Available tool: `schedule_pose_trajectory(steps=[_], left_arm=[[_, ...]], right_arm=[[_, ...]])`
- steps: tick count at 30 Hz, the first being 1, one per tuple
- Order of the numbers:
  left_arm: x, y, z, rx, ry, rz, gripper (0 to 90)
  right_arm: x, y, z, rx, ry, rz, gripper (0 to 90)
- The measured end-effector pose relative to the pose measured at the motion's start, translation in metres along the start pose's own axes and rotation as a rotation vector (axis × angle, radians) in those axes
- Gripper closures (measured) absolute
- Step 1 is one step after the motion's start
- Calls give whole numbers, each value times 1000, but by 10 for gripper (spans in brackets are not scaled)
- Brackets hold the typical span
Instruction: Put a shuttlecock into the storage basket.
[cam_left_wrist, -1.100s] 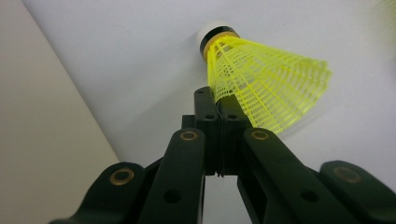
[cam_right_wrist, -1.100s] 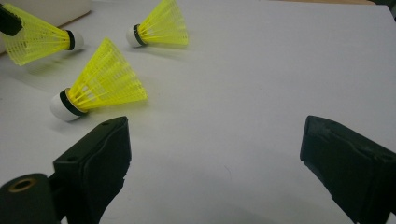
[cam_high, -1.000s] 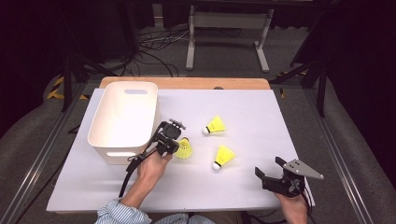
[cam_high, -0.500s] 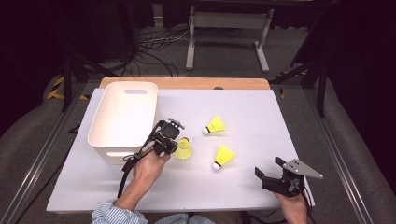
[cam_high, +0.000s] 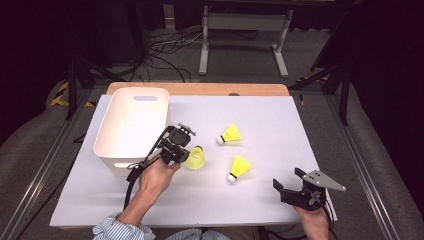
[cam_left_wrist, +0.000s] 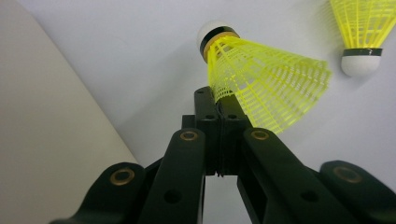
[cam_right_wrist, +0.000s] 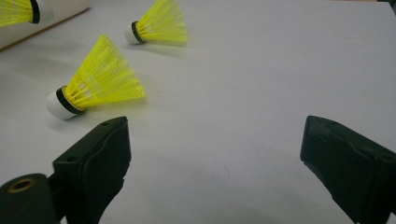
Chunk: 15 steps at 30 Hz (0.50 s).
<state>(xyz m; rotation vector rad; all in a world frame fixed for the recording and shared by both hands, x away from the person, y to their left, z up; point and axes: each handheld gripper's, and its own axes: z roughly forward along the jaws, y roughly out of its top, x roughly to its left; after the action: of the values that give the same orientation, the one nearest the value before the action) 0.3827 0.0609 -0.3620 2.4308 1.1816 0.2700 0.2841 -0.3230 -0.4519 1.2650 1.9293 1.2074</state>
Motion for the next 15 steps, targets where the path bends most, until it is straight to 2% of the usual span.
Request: schedule_pose_trajectory(steps=[15], left_arm=[[5, 2, -14, -16, -14, 14, 900]], right_arm=[[0, 0, 0, 2, 2, 2, 93]])
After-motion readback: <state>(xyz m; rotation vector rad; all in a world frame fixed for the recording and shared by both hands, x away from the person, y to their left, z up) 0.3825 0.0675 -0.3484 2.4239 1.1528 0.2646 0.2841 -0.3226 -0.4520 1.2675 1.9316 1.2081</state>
